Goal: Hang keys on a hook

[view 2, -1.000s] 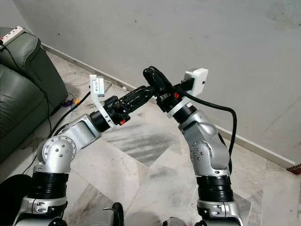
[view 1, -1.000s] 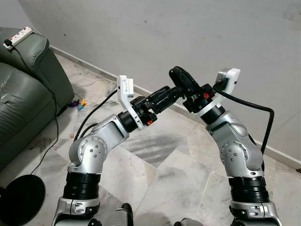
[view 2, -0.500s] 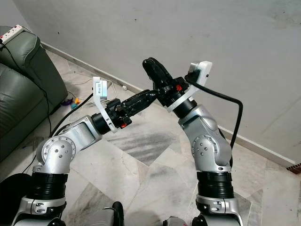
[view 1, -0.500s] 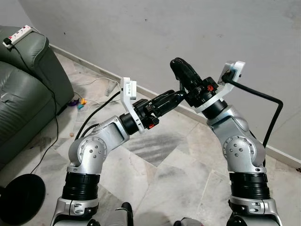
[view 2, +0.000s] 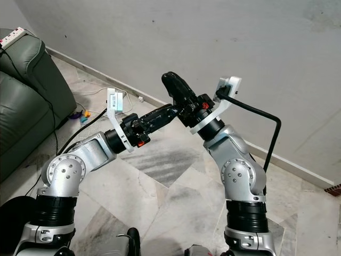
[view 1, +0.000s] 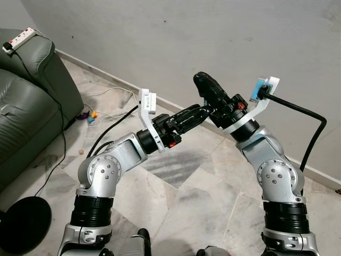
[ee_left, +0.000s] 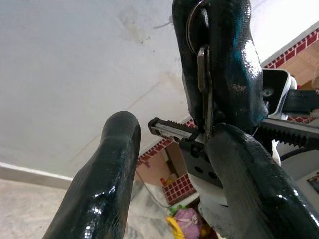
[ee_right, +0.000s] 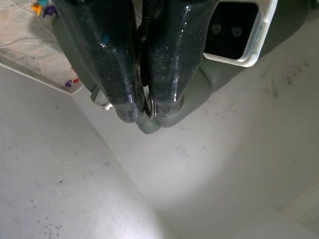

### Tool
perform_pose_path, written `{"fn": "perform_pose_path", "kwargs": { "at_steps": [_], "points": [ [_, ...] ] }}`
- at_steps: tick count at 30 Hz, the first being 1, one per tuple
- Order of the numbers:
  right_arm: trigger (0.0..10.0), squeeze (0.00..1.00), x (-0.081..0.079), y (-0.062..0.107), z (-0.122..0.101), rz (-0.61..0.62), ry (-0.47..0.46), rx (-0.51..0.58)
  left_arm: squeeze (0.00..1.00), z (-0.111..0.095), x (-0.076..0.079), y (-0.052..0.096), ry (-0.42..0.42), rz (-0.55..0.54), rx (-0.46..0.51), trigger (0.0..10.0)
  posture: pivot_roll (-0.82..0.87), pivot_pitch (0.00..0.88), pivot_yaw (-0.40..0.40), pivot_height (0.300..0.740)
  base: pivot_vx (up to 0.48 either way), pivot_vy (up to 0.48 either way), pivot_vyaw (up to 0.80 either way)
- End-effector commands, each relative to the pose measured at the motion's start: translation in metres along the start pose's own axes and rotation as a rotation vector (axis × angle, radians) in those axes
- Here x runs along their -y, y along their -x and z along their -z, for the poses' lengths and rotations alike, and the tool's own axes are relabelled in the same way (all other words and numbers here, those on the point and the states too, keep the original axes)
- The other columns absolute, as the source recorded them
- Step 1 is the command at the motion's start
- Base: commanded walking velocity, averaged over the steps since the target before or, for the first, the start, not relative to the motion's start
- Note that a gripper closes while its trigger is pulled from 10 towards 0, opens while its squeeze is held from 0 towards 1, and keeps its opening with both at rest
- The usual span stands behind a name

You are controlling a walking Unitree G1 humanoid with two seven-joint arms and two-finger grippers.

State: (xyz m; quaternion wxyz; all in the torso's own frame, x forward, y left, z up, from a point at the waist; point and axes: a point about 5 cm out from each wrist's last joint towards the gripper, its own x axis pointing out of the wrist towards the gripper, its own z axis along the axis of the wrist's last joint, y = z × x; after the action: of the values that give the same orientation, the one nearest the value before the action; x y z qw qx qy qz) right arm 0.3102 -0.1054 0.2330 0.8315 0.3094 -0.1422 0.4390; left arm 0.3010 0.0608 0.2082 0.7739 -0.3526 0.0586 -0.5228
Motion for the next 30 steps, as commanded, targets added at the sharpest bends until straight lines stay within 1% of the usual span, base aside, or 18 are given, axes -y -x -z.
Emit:
{"fn": "perform_pose_path", "kwargs": {
  "at_steps": [1,2,4,5,10,30],
  "points": [
    [10.0,0.0,-0.007,-0.002,0.007,-0.031,-0.011,-0.024,0.0,-0.01,0.007,-0.002,-0.002,0.035,0.041,8.4,-0.07,0.232,0.05,0.74,0.0,0.0,0.0],
    [10.0,0.0,-0.008,-0.002,0.008,-0.031,-0.012,-0.026,0.0,-0.01,0.007,-0.002,0.003,0.037,0.043,5.8,-0.07,0.232,0.05,0.74,0.0,0.0,0.0],
    [10.0,0.0,-0.009,-0.002,0.009,-0.034,-0.013,-0.03,0.0,-0.01,0.008,-0.002,0.006,0.041,0.044,5.8,-0.07,0.232,0.05,0.74,0.0,0.0,0.0],
    [10.0,0.0,-0.009,-0.002,0.009,-0.036,-0.015,-0.032,0.0,-0.01,0.009,-0.002,0.011,0.049,0.047,0.0,-0.07,0.232,0.05,0.74,0.0,0.0,0.0],
    [10.0,0.0,-0.011,-0.002,0.011,-0.043,-0.012,-0.042,0.0,-0.012,0.011,-0.003,0.035,0.065,0.066,0.0,-0.07,0.231,0.049,0.74,0.0,0.0,0.0],
    [10.0,0.0,-0.014,-0.002,0.018,-0.058,0.004,-0.073,0.0,-0.014,0.015,-0.005,0.065,0.095,0.086,0.0,-0.07,0.232,0.05,0.74,0.0,0.0,0.0]
  ]
}}
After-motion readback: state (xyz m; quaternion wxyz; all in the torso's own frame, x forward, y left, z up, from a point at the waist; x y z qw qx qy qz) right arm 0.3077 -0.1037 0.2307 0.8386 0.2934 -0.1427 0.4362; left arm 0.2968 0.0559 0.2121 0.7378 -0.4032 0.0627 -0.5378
